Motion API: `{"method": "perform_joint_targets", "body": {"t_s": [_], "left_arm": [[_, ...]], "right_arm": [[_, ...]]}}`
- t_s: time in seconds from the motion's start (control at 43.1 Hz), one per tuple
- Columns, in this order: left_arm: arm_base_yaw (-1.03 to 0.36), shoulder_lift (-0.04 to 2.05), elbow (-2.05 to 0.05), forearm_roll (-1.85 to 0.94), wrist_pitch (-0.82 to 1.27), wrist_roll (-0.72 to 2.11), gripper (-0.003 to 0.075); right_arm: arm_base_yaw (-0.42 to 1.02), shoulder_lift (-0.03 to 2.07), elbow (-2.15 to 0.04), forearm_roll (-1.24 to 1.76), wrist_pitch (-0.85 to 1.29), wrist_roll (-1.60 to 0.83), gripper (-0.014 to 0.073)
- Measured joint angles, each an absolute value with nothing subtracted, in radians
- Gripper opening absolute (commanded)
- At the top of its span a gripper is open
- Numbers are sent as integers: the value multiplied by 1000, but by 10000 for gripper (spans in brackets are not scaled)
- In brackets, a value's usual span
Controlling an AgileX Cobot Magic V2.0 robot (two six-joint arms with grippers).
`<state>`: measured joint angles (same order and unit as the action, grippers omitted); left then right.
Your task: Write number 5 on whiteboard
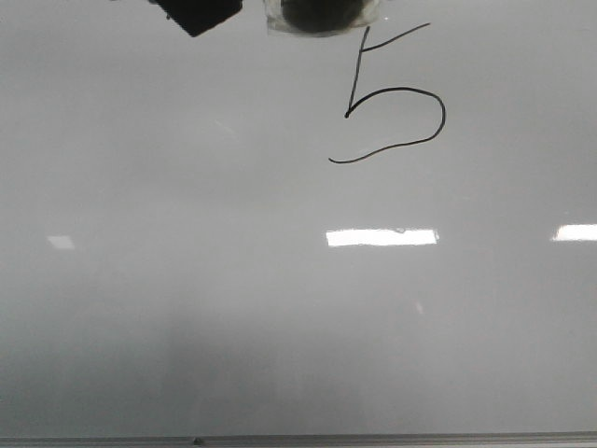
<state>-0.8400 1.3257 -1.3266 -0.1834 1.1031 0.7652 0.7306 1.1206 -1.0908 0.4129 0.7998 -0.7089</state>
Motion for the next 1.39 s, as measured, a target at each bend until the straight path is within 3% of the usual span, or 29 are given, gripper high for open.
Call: {"method": "perform_joint_targets", "body": {"t_s": [0.232, 0.603, 0.812, 1.021, 1.393], "left_arm": [[-667, 1324, -1327, -137, 1090, 643, -20], [-66, 1266, -1185, -129, 924, 301, -20], [166, 1251, -1100, -127, 829, 258, -20], [279, 1251, -975, -145, 658, 248, -20], [285, 1454, -949, -173, 451, 248, -18]], "right_arm": [[590, 972, -1052, 276, 815, -531, 612], [500, 745, -757, 259, 765, -477, 612], [500, 738, -737, 259, 739, -477, 612], [498, 738, -737, 259, 717, -477, 612], [498, 738, -737, 259, 712, -475, 612]]}}
